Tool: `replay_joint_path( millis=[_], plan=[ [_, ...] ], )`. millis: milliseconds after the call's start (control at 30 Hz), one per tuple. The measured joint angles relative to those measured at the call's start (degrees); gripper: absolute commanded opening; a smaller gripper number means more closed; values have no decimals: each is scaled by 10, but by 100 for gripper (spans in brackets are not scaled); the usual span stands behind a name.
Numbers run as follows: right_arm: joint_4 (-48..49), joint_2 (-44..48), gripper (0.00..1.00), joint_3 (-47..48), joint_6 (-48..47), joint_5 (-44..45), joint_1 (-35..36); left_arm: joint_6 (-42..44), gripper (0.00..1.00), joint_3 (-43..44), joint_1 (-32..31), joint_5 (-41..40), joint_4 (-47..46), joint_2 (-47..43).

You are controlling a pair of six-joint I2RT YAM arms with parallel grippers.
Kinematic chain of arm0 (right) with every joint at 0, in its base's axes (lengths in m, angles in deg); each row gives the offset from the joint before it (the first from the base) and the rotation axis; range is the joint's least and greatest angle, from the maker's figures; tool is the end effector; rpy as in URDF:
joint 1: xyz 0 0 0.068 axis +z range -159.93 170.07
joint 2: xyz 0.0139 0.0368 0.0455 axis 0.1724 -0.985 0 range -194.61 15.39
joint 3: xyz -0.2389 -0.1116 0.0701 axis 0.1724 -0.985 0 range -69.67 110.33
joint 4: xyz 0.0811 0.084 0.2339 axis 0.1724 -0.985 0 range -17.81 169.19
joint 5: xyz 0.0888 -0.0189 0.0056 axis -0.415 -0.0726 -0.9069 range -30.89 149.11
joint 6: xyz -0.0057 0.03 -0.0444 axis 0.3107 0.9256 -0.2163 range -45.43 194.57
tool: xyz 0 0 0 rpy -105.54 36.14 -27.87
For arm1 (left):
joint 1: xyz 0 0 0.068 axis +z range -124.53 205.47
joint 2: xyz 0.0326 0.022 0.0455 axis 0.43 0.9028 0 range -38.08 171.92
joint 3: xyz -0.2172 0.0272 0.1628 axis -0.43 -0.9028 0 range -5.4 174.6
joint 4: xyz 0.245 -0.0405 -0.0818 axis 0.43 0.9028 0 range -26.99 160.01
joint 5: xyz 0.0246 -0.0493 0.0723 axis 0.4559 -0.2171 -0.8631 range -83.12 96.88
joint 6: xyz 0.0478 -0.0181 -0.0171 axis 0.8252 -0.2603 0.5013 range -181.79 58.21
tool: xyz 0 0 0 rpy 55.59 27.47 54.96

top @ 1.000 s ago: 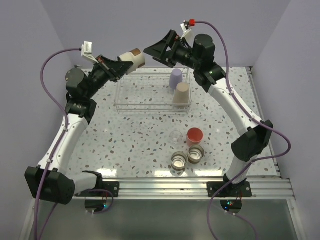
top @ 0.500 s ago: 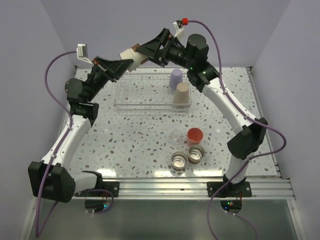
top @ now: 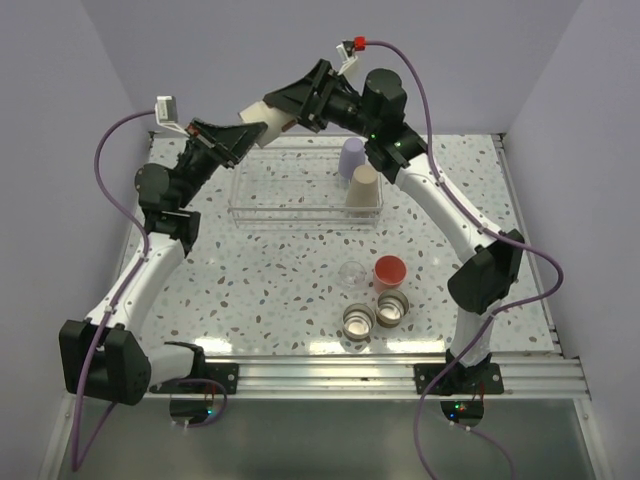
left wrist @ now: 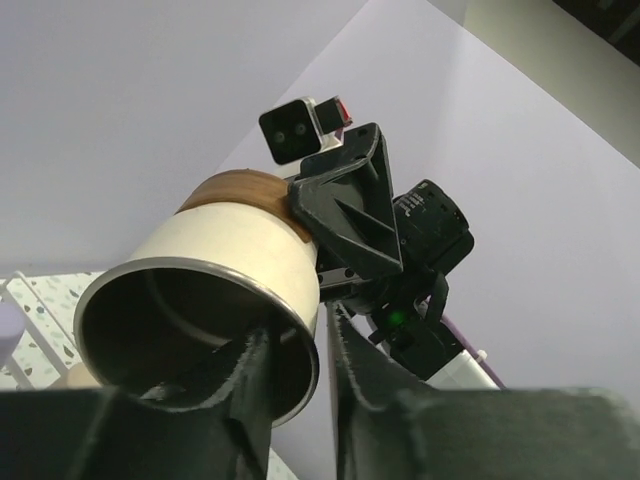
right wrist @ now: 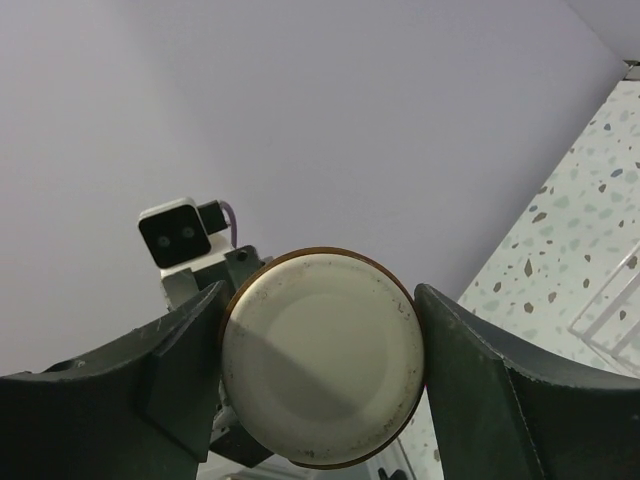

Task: Load the cups into the dish rack

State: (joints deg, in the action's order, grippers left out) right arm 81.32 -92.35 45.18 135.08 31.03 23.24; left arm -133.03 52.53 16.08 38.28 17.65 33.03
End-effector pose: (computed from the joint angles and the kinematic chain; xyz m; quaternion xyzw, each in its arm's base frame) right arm 0.3594 0.2548 0.4718 -0.0310 0.6544 0.6465 0.3908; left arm 0.2683 -0.0633 0.4214 -0.0360 0.5210 -0.6449 0.5580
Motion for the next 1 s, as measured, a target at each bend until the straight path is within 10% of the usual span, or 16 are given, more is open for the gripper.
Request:
replay_joint_path(
  millis=[100, 200, 700, 1000],
  plan=[
    [-4, -1, 14, 0, -5, 0, 2, 11, 80, -12, 0, -7, 11, -6],
    [-22, -1, 11, 0, -30, 2, 5, 29, 97, -21, 0, -13, 49, -14],
    [-278, -116, 8, 174, -344, 250, 7, 267, 100, -64, 9, -119, 518, -226],
    [-309, -303, 9, 244, -452, 417, 7, 323, 100, -85, 10, -137, 636, -255]
  ],
)
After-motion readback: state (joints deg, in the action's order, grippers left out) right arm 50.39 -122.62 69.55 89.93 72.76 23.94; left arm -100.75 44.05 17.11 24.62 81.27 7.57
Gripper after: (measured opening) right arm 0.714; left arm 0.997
